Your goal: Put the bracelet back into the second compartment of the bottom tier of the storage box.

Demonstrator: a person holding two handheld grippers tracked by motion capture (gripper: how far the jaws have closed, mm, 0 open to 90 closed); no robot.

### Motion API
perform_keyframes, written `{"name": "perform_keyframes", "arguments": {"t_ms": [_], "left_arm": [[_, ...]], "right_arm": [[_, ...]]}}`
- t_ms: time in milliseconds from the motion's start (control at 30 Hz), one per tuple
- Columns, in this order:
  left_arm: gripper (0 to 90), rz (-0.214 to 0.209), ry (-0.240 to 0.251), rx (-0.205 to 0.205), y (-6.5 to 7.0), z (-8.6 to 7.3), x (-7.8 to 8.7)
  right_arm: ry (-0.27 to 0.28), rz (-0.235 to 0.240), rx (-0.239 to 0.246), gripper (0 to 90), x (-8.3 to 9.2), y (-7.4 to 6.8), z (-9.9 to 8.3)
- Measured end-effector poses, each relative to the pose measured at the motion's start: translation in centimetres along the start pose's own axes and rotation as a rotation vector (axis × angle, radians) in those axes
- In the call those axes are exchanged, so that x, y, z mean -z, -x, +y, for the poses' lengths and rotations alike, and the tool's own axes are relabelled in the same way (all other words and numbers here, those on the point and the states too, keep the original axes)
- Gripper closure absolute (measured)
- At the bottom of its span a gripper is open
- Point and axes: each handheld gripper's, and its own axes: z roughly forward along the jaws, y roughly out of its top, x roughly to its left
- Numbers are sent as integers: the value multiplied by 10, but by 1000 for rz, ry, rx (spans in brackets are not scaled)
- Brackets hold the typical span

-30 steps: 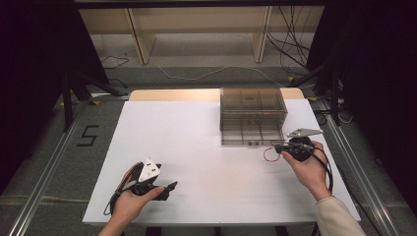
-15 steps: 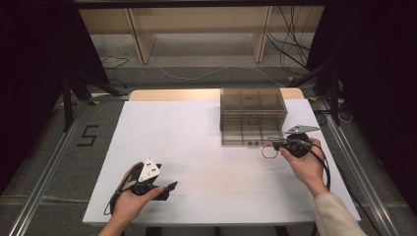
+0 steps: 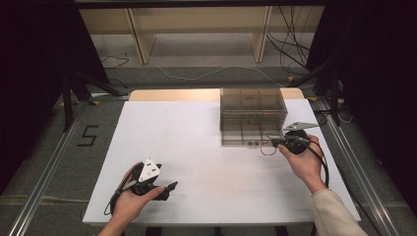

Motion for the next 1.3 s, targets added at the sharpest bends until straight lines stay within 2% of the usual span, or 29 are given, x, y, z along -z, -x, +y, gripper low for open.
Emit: {"name": "perform_keyframes", "arguments": {"t_ms": [1300], "left_arm": [[167, 1, 3, -2, 2, 1, -1]], "right_arm": [[3, -13, -1, 900, -11, 2, 15]]}}
